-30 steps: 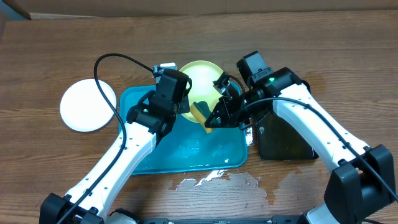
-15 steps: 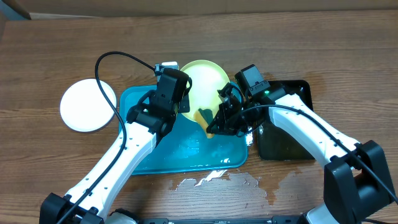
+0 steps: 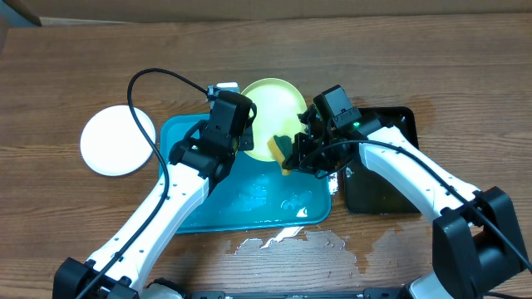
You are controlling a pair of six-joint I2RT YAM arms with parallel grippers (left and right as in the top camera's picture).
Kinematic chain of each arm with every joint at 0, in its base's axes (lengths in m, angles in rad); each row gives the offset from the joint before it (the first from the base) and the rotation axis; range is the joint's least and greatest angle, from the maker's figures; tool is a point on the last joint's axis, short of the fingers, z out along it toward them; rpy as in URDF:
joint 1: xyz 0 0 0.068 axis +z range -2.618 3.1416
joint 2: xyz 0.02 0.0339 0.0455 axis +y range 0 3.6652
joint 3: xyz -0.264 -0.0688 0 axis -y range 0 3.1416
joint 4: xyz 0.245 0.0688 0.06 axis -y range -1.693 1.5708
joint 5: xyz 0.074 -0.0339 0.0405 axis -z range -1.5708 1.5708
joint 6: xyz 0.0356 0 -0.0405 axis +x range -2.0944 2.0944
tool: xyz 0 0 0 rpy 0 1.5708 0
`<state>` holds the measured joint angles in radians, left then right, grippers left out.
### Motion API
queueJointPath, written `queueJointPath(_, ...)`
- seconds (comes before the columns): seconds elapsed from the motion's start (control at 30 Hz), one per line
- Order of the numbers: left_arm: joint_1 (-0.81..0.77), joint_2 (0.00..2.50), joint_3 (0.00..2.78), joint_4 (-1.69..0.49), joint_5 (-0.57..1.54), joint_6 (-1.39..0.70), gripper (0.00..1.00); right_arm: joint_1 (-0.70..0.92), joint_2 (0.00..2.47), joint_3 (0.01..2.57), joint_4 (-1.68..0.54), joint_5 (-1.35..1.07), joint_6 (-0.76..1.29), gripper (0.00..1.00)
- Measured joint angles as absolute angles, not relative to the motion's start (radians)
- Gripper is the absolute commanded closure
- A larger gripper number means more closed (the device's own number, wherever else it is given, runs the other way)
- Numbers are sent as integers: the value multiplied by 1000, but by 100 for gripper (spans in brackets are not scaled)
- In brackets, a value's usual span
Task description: Clean dirty plates on tray and stack at the side
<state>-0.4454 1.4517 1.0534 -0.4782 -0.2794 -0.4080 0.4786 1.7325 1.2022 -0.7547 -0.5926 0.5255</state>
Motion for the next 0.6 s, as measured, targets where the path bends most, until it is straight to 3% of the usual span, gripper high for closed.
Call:
queueJointPath(0.27, -445, 1452, 1053, -479, -279, -408, 96, 466, 1732, 1201, -674, -527, 531, 96)
queueJointPath(0.6, -445, 1452, 1053, -493, -283, -408, 96, 339, 1732, 1200, -552, -518, 523, 96)
